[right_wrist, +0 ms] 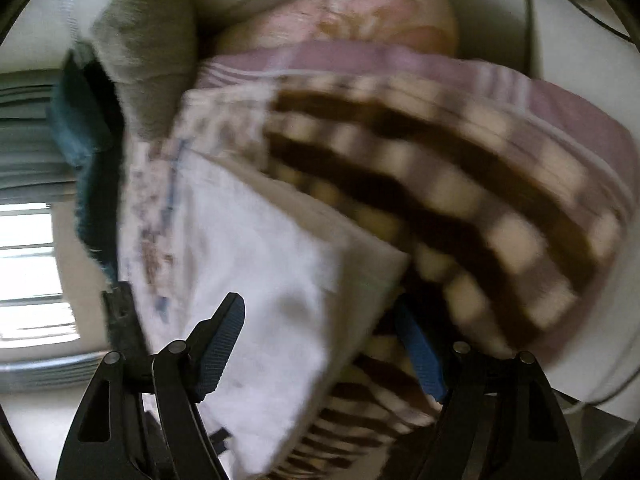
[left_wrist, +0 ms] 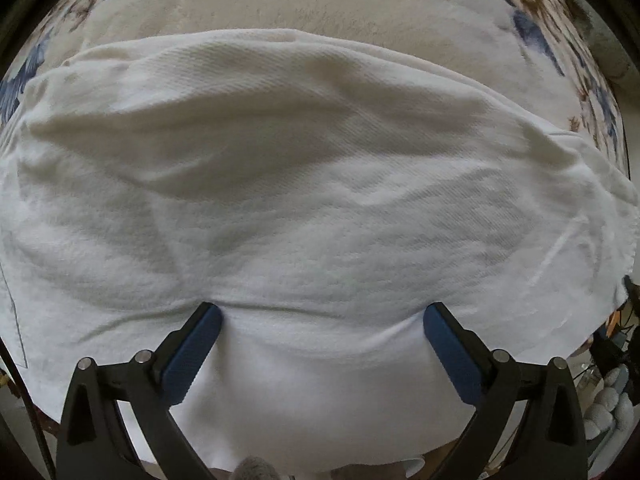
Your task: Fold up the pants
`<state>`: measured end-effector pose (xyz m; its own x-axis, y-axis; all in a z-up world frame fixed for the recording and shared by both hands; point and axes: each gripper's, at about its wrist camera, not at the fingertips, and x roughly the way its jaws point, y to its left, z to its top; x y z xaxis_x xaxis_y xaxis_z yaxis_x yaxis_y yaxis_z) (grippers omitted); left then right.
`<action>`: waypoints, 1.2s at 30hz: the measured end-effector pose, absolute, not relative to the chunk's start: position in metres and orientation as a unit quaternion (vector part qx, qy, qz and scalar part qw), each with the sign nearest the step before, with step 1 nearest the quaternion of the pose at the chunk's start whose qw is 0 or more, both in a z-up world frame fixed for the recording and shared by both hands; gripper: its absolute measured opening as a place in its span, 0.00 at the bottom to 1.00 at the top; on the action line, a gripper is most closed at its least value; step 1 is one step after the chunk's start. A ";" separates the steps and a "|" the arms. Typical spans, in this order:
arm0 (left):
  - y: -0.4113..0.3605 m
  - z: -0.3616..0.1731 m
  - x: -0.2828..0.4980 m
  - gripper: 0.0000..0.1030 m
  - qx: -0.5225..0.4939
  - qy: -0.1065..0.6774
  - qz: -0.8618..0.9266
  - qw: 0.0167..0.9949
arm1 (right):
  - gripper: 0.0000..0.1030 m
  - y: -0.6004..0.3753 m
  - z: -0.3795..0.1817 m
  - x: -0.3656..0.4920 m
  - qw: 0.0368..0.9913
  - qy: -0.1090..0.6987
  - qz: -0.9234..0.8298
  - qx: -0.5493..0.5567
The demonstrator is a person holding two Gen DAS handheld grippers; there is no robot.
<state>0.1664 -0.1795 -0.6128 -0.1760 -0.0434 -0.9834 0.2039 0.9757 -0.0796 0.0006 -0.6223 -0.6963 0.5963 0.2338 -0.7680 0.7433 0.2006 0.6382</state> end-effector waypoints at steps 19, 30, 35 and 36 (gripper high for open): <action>-0.207 -0.649 0.203 1.00 0.060 0.777 -0.051 0.624 | 0.67 -0.610 -0.722 0.006 0.640 0.362 -0.110 0.668; -0.205 -0.648 0.200 1.00 0.059 0.775 -0.055 0.627 | 0.21 -0.620 -0.734 0.054 0.662 0.363 -0.099 0.648; -0.204 -0.638 0.194 1.00 0.059 0.768 -0.050 0.635 | 0.11 -0.618 -0.705 0.049 0.684 0.349 -0.114 0.630; -0.205 -0.636 0.192 1.00 0.060 0.765 -0.047 0.639 | 0.12 -0.616 -0.706 0.052 0.683 0.358 -0.112 0.627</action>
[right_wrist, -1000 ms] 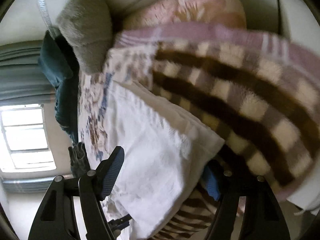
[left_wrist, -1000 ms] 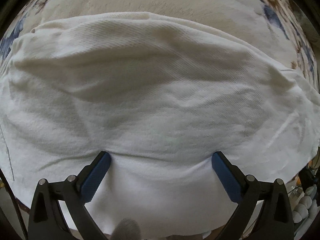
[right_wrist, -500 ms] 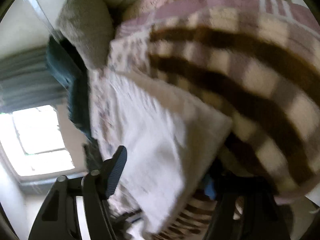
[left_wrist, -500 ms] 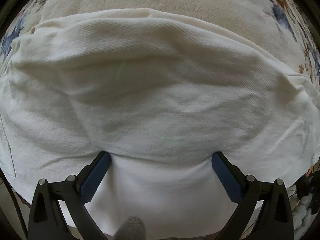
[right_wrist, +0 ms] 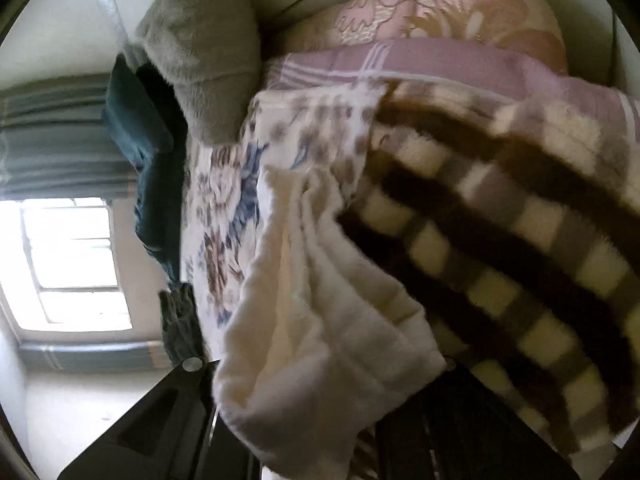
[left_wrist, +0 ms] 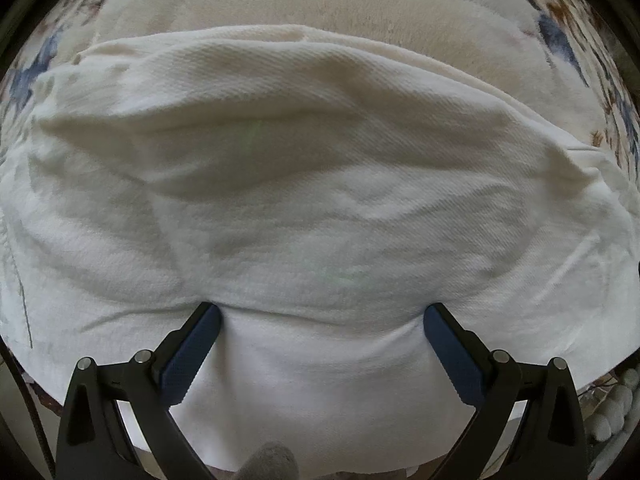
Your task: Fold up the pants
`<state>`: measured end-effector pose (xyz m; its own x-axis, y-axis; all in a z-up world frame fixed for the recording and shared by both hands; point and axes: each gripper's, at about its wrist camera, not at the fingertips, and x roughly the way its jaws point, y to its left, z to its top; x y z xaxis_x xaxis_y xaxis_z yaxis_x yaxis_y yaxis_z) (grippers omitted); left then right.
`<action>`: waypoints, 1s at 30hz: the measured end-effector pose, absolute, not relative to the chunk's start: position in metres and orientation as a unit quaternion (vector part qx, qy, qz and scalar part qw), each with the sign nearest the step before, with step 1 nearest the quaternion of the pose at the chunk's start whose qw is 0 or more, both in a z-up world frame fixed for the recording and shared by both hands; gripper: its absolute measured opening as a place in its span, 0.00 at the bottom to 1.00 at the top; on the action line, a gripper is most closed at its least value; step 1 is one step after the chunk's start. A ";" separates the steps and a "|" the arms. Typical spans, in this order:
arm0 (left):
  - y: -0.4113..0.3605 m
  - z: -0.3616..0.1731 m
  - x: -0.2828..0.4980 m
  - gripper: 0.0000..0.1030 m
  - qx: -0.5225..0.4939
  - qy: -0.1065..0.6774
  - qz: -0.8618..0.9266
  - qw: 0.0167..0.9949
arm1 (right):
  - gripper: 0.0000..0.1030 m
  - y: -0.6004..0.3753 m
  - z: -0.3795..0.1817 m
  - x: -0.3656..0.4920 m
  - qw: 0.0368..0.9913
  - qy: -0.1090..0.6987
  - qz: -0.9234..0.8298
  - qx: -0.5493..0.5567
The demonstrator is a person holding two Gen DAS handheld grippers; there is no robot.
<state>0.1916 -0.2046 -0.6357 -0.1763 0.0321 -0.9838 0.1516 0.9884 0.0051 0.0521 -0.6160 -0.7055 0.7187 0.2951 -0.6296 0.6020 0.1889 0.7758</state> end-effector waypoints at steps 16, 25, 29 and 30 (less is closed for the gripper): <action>-0.186 -0.618 0.190 1.00 0.051 0.756 -0.007 0.653 | 0.09 -0.568 -0.648 0.086 0.728 0.416 -0.180 0.515; -0.166 -0.590 0.200 1.00 0.102 0.730 0.004 0.676 | 0.08 -0.504 -0.582 0.121 0.775 0.412 -0.142 0.458; -0.137 -0.580 0.203 1.00 0.109 0.723 0.019 0.682 | 0.07 -0.418 -0.564 0.155 0.790 0.446 -0.057 0.417; -0.127 -0.579 0.203 1.00 0.106 0.723 0.026 0.682 | 0.07 -0.396 -0.564 0.162 0.793 0.457 -0.040 0.402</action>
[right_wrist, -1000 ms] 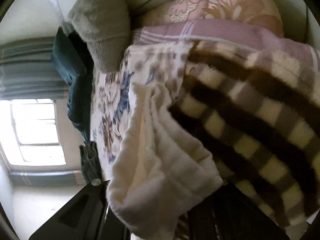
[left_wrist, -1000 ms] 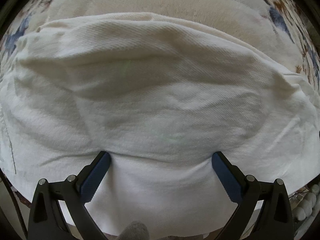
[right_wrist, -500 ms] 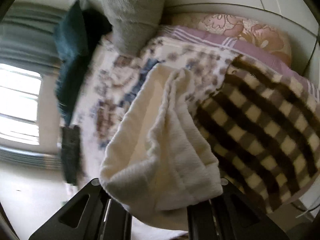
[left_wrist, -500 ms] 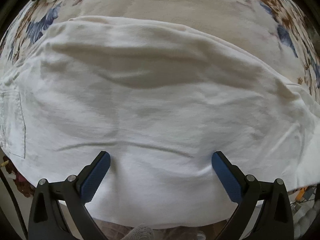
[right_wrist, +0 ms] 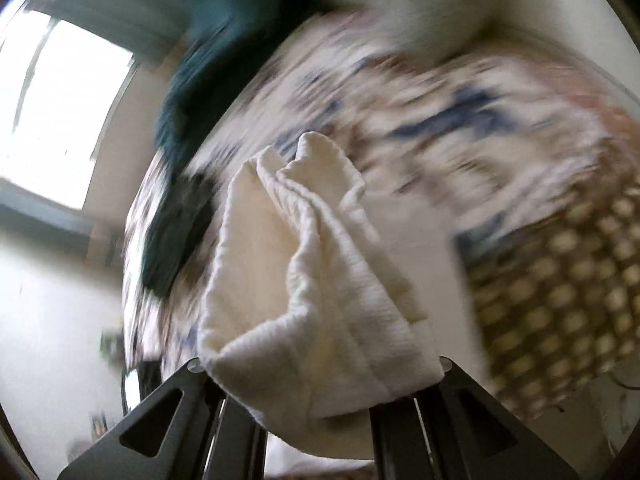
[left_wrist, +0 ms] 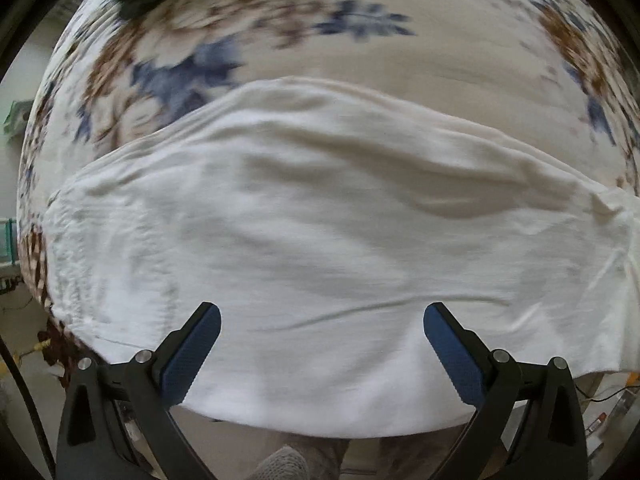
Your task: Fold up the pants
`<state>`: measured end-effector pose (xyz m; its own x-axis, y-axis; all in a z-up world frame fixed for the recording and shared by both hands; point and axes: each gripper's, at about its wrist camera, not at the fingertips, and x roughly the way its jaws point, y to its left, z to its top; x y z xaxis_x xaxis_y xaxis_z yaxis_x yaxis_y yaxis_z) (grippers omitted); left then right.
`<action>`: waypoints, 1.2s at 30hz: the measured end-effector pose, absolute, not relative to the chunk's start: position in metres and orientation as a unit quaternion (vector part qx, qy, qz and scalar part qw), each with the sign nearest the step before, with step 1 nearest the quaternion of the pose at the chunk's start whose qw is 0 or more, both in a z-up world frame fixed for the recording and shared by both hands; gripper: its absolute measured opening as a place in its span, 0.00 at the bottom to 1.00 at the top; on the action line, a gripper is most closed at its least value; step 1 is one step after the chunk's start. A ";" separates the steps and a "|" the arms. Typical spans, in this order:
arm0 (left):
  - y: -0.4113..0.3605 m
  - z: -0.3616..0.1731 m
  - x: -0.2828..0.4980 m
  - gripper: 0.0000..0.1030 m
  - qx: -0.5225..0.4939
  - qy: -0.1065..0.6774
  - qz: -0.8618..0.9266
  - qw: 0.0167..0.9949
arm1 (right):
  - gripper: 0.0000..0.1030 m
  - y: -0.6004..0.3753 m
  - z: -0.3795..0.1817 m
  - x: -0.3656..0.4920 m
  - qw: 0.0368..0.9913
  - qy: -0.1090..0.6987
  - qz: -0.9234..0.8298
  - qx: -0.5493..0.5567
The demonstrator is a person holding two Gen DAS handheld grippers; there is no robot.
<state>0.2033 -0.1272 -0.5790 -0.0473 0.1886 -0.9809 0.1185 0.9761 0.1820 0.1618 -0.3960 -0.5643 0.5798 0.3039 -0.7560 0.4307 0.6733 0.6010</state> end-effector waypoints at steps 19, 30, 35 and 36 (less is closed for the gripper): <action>0.026 -0.534 0.202 1.00 -0.096 0.716 0.042 0.690 | 0.84 -0.197 -0.621 0.188 0.687 0.631 0.163 0.320; -0.087 -0.598 0.217 0.22 -0.050 0.731 -0.050 0.679 | 0.84 -0.340 -0.630 0.191 0.678 0.649 -0.012 0.345; -0.090 -0.586 0.217 0.11 -0.037 0.686 -0.036 0.726 | 0.84 -0.358 -0.652 0.206 0.668 0.649 -0.019 0.364; -0.071 -0.579 0.216 0.10 -0.047 0.682 -0.027 0.729 | 0.84 -0.357 -0.653 0.209 0.669 0.649 -0.019 0.361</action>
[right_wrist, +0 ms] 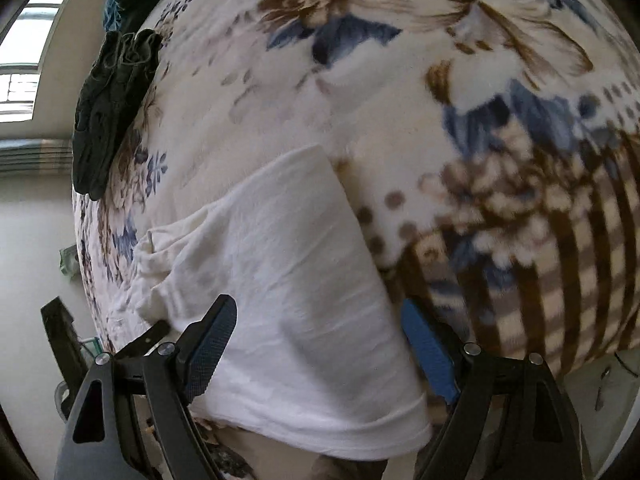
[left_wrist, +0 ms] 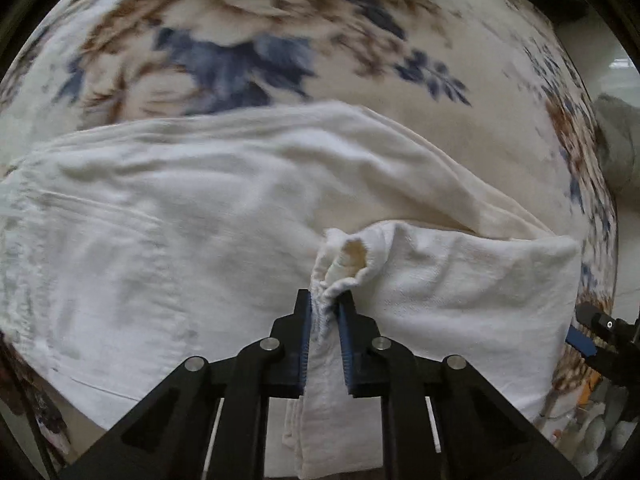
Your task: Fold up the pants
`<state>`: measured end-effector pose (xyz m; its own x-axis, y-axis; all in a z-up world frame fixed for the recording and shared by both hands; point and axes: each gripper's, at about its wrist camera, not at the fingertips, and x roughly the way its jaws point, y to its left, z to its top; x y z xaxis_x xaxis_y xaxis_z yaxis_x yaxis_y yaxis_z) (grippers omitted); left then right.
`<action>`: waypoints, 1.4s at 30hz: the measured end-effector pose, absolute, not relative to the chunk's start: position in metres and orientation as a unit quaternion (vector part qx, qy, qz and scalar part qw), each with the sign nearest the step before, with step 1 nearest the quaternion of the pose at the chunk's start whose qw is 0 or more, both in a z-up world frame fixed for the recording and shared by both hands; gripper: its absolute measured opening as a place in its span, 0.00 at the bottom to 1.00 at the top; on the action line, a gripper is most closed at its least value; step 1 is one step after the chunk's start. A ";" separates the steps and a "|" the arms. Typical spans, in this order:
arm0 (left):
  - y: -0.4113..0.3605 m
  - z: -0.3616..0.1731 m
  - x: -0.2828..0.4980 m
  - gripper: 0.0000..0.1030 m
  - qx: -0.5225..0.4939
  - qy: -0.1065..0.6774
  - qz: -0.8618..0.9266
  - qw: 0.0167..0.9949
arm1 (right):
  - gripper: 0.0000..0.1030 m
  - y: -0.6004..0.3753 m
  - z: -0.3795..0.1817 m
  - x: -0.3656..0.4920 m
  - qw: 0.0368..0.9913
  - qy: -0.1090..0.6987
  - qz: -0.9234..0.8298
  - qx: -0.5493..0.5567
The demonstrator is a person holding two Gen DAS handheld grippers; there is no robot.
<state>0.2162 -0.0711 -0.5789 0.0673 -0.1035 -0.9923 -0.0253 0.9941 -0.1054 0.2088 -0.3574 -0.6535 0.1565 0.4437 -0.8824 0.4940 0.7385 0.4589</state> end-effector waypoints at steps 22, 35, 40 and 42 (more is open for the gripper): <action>-0.050 -0.560 0.225 0.74 -0.059 0.663 0.027 0.746 | 0.80 -0.289 -0.639 0.238 0.680 0.717 -0.056 0.143; -0.026 -0.552 0.225 0.70 -0.066 0.656 0.053 0.750 | 0.80 -0.247 -0.645 0.252 0.663 0.741 -0.078 0.068; 0.058 -0.517 0.178 0.91 -0.184 0.624 0.112 0.751 | 0.80 -0.219 -0.631 0.241 0.644 0.760 -0.068 0.065; 0.089 -0.515 0.160 0.94 -0.263 0.607 0.142 0.737 | 0.80 -0.193 -0.624 0.238 0.641 0.764 -0.051 0.059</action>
<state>0.1598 0.0889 -0.5152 0.2229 -0.1097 -0.9686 -0.5277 0.8219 -0.2145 0.2384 -0.1925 -0.6240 -0.1713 0.0246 -0.9849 0.1547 0.9880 -0.0022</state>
